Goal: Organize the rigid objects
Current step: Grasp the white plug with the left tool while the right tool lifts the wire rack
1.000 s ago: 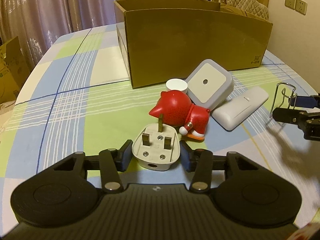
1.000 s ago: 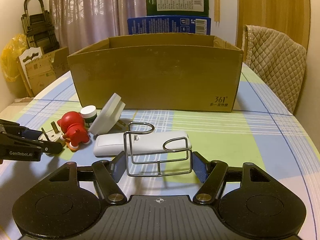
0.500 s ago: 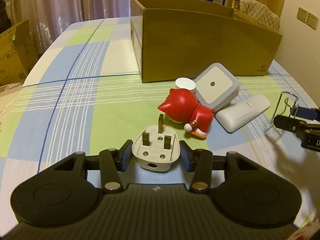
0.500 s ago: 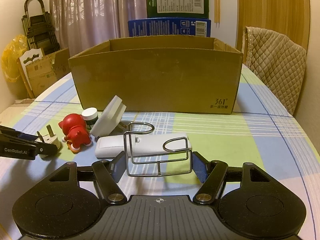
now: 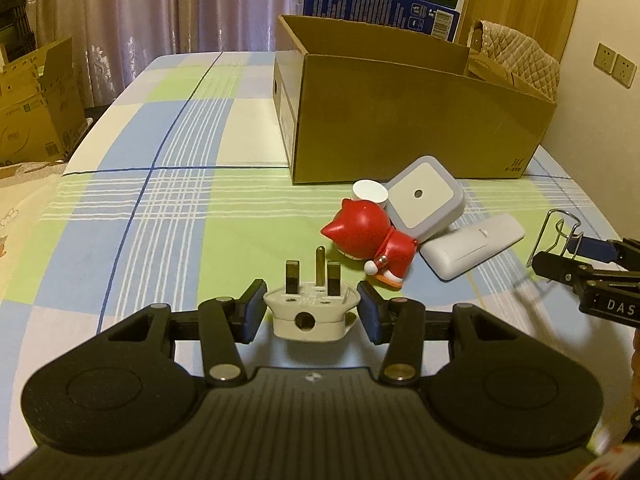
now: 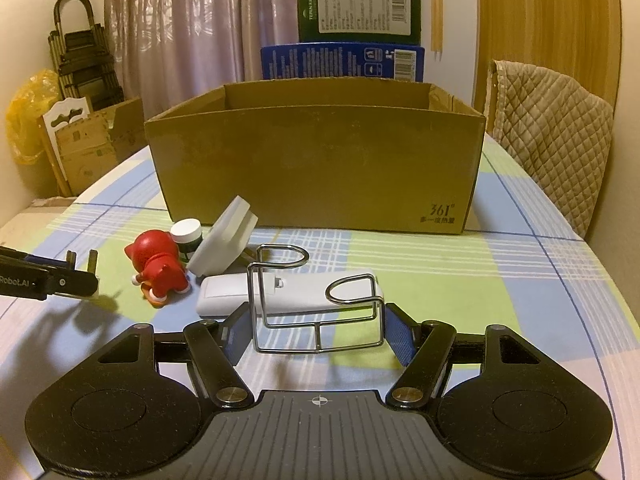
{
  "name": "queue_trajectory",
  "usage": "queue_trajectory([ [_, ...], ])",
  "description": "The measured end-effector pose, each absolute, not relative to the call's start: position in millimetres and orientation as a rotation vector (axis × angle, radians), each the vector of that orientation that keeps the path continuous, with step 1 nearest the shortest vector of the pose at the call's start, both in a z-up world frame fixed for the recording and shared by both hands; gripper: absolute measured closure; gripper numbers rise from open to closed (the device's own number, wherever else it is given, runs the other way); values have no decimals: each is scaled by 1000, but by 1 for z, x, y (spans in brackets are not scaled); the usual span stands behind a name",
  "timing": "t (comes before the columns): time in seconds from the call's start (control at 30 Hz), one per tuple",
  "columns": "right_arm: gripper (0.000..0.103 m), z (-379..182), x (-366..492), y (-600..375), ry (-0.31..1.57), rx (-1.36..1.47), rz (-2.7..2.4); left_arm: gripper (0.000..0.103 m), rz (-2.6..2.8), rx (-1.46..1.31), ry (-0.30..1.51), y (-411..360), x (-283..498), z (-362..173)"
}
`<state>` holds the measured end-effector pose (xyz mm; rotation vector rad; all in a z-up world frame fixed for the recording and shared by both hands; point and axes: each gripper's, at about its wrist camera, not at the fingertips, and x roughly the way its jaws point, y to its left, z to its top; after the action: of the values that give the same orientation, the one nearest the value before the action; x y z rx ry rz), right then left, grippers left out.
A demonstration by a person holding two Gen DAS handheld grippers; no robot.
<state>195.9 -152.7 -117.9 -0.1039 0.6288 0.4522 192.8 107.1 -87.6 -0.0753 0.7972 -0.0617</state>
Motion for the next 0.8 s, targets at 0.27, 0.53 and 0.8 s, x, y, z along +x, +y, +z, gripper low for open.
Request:
queue_trajectory([
  [0.27,38,-102,194,-158,596,-95,452,60,-79,-71,778,99,191,-67],
  [0.53,38,-61,201,-175,546,-42,440,60,-151,-69,694,73,199,-24],
  [0.8,38,-6,234,-193,461,-26,427,60,-212,-77,580,46,241,23],
])
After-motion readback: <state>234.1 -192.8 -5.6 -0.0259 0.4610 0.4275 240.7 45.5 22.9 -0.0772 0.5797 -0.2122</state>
